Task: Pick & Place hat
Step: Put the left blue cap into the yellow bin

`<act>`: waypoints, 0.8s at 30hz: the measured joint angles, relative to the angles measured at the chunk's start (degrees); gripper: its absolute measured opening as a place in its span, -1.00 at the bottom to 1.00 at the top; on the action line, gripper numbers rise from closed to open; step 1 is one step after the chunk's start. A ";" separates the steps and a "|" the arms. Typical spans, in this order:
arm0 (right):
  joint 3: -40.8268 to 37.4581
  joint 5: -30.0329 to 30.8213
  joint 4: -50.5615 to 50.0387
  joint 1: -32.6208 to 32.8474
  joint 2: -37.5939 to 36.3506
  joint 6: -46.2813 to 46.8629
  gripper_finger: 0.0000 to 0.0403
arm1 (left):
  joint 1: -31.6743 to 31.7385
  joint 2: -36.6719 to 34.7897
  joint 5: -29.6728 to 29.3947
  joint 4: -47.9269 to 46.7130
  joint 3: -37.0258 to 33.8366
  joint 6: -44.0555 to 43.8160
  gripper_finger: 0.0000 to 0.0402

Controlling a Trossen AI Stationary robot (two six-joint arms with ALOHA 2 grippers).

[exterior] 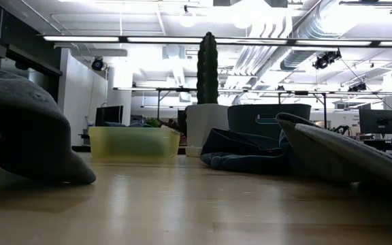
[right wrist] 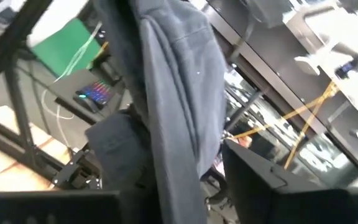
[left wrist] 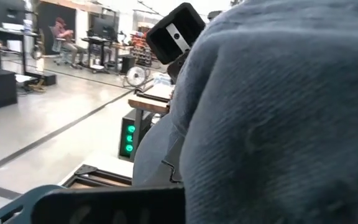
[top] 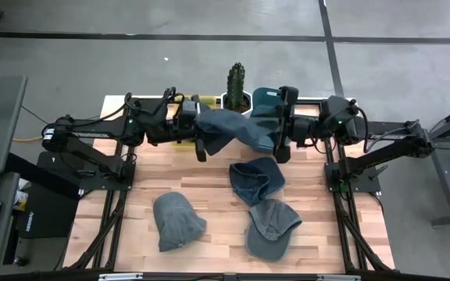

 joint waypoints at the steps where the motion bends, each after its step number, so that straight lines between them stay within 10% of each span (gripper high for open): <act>1: 0.00 0.35 -0.01 0.00 -0.20 0.76 -0.30 | 0.00 0.00 -0.39 0.00 0.00 0.48 -1.00; 24: 0.00 -5.19 0.02 0.00 -2.62 24.00 0.00 | 0.02 -0.42 -22.93 -0.07 0.00 4.48 -1.00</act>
